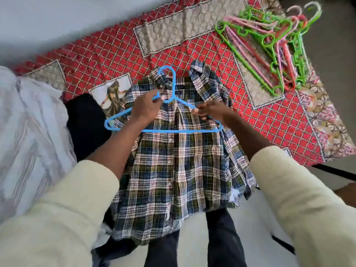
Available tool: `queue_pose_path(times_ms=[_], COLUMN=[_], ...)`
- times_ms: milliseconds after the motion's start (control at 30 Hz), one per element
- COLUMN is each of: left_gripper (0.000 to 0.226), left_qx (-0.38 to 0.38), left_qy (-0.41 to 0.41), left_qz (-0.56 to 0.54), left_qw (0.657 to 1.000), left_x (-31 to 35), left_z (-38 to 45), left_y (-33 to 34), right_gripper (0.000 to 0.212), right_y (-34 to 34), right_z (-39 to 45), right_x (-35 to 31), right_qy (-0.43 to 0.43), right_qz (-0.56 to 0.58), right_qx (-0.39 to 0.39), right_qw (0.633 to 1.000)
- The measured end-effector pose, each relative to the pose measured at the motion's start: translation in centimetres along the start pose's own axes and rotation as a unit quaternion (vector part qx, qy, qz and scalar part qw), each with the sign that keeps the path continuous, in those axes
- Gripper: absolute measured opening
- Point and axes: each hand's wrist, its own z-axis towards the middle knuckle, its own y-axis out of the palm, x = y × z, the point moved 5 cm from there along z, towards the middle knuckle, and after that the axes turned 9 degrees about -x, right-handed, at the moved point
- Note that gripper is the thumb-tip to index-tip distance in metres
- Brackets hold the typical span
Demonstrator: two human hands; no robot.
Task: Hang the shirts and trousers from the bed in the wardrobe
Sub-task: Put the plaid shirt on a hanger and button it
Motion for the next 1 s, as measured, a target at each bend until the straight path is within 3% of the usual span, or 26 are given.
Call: queue_pose_path(times_ms=[67,133,200,233,267,333,400,467,533,633,733,767,800,900,967,1000], left_gripper=[0.039,0.034,0.031,0.031,0.031,0.032,0.031,0.031,0.031,0.030,0.032,0.034,0.035,0.031,0.027,0.027], left_qx=[0.065,0.106,0.151,0.168,0.178,0.185,0.193,0.197,0.195,0.194,0.191,0.190,0.188,0.170,0.156,0.151], left_qy=[-0.027,-0.068,-0.107,-0.124,-0.137,-0.157,-0.180,-0.187,-0.194,-0.206,-0.204,-0.203,-0.204,-0.205,-0.199,-0.196], left_qz=[-0.008,0.003,0.015,0.012,0.008,-0.001,-0.024,-0.037,-0.034,-0.044,-0.050,-0.054,-0.057,-0.052,-0.041,-0.033], left_qw=[0.997,0.992,0.983,0.978,0.974,0.970,0.964,0.962,0.961,0.958,0.959,0.959,0.959,0.962,0.967,0.968], left_x=[-1.1,-2.0,-2.7,-2.9,-3.1,-3.5,-3.9,-3.8,-3.4,-2.7,-2.1,-1.8,-1.4,0.1,0.8,0.9], left_z=[-0.7,-1.1,-1.5,-1.6,-1.6,-1.2,-0.7,-0.1,0.6,1.5,2.6,3.0,3.4,4.5,5.1,5.4], left_y=[-0.4,-0.7,-1.1,-1.2,-1.1,-0.7,0.1,0.9,1.5,1.9,2.5,2.7,2.9,3.3,3.8,4.1], right_gripper=[0.017,0.015,0.020,0.013,0.009,0.038,0.057,0.049,0.028,0.027,0.035,0.034,0.031,0.017,0.017,0.019], right_y=[1.0,0.5,-1.1,-1.6,-1.6,-1.2,-1.0,-1.9,-3.0,-4.2,-4.3,-3.5,-2.2,3.4,6.4,7.0], right_z=[0.2,0.1,-0.7,-1.0,-1.1,-0.4,0.2,0.7,0.6,-1.8,-6.6,-7.8,-8.5,-8.5,-8.5,-8.5], right_x=[-0.6,-0.9,-0.1,0.4,1.0,3.5,5.5,7.0,7.8,7.5,6.5,5.8,5.0,4.2,5.0,5.5], right_qy=[-0.009,-0.045,-0.061,-0.030,0.020,0.127,0.160,0.160,0.122,0.002,-0.067,-0.077,-0.076,0.008,0.050,0.058], right_qz=[-0.042,0.004,0.001,-0.064,-0.158,-0.303,-0.361,-0.370,-0.332,-0.128,0.082,0.105,0.099,0.012,0.022,0.044], right_qx=[0.069,0.184,0.346,0.395,0.413,0.382,0.346,0.342,0.367,0.426,0.532,0.529,0.492,0.208,0.034,-0.006], right_qw=[0.997,0.982,0.936,0.916,0.897,0.864,0.851,0.849,0.860,0.895,0.840,0.838,0.861,0.978,0.998,0.997])
